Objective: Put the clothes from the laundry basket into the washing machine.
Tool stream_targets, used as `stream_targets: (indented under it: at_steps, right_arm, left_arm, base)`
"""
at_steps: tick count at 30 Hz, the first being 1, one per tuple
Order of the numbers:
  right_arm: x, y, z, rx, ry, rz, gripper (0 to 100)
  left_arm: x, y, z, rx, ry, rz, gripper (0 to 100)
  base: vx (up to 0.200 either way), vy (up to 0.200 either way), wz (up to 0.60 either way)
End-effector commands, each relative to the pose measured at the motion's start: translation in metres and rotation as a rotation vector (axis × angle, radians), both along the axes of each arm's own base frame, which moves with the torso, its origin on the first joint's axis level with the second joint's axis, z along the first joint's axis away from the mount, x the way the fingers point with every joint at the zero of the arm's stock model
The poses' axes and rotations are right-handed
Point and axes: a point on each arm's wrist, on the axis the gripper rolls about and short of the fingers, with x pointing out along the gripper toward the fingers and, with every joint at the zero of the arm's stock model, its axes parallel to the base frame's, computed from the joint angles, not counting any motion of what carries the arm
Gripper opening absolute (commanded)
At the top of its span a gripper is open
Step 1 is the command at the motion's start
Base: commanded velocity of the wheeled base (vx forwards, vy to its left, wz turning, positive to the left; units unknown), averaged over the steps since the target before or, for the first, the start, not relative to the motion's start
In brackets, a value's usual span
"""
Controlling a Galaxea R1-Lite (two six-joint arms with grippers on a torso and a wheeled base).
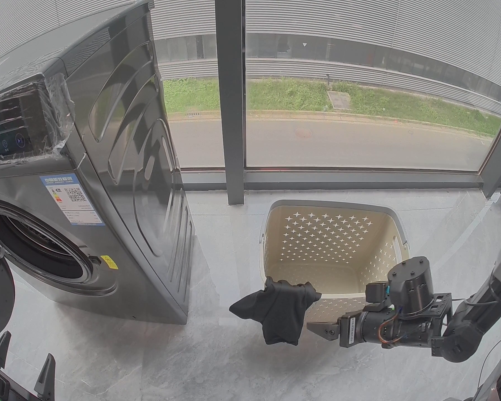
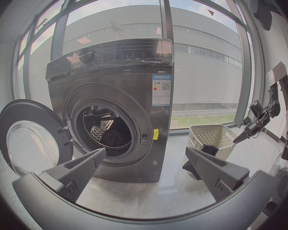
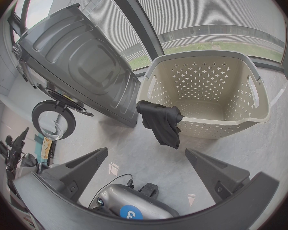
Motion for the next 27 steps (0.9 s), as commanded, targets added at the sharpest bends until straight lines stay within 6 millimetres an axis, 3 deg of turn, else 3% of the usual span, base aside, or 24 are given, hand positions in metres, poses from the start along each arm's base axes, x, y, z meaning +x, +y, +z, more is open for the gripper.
stream_targets:
  at_steps: [1, 7, 14, 21, 27]
  right_arm:
    - [0.013, 0.013, -0.019, -0.046, 0.028, -0.02, 100]
    - [0.025, 0.019, -0.026, -0.04, 0.017, -0.028, 100]
    - [0.041, 0.023, -0.048, -0.075, -0.043, -0.003, 100]
    - [0.058, 0.025, -0.046, -0.087, -0.104, 0.005, 100]
    - [0.07, 0.023, -0.06, -0.158, -0.132, 0.032, 100]
  left_arm:
    - [0.0, 0.0, -0.004, 0.0, -0.002, 0.002, 100]
    - [0.0, 0.0, -0.004, 0.0, -0.002, 0.002, 100]
    - [0.0, 0.0, -0.004, 0.002, -0.002, 0.0, 100]
    - [0.0, 0.0, -0.004, 0.0, -0.002, 0.0, 100]
    - [0.0, 0.0, -0.004, 0.0, -0.001, 0.0, 100]
  base:
    - [0.0, 0.0, 0.0]
    - [0.0, 0.0, 0.0]
    - [0.0, 0.0, 0.0]
    - [0.0, 0.0, 0.0]
    - [0.0, 0.0, 0.0]
